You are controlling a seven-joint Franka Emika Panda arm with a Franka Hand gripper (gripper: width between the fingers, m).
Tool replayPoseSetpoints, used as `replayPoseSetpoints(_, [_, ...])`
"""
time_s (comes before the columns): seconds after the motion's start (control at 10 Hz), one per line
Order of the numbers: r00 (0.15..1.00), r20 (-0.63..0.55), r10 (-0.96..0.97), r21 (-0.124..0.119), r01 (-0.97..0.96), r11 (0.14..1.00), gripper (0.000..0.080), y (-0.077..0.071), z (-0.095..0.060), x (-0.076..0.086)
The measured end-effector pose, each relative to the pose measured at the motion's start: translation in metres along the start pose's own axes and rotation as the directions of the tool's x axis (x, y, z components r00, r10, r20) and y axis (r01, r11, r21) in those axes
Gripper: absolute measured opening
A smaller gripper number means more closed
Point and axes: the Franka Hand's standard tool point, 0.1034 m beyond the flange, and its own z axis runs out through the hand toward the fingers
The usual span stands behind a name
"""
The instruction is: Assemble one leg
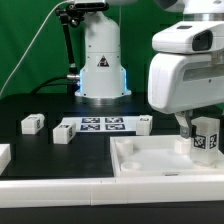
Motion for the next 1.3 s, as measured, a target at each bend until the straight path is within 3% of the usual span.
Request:
replayPoseSetpoints(0.1, [1.000,0.000,0.001,0.000,-0.001,1.000,0.0426,0.0000,0.0001,0.0000])
replayPoseSetpoints(0.2, [1.000,0.000,0.001,0.000,-0.001,1.000,0.0426,0.0000,0.0001,-0.0001])
replayPoseSetpoints(0.3, [1.000,0.000,0.002,0.000,-0.002,1.000,0.0289,0.0000,0.0001,0.0000])
replayPoseSetpoints(0.6, [0.997,-0.001,0.075,0.004,-0.075,0.997,0.0290,-0.0003,0.0003,0.0003])
replayPoseSetpoints(0.8, [0.932,-0.001,0.363,0.014,-0.363,0.932,0.0290,0.0005,0.0006,0.0000])
replayPoseSetpoints(1.0, [0.836,0.004,0.548,0.021,-0.548,0.836,0.0290,0.0010,0.0009,-0.0003])
replayPoseSetpoints(1.3, [0.576,0.015,0.817,0.042,-0.817,0.575,0.0290,0.0037,0.0018,-0.0003])
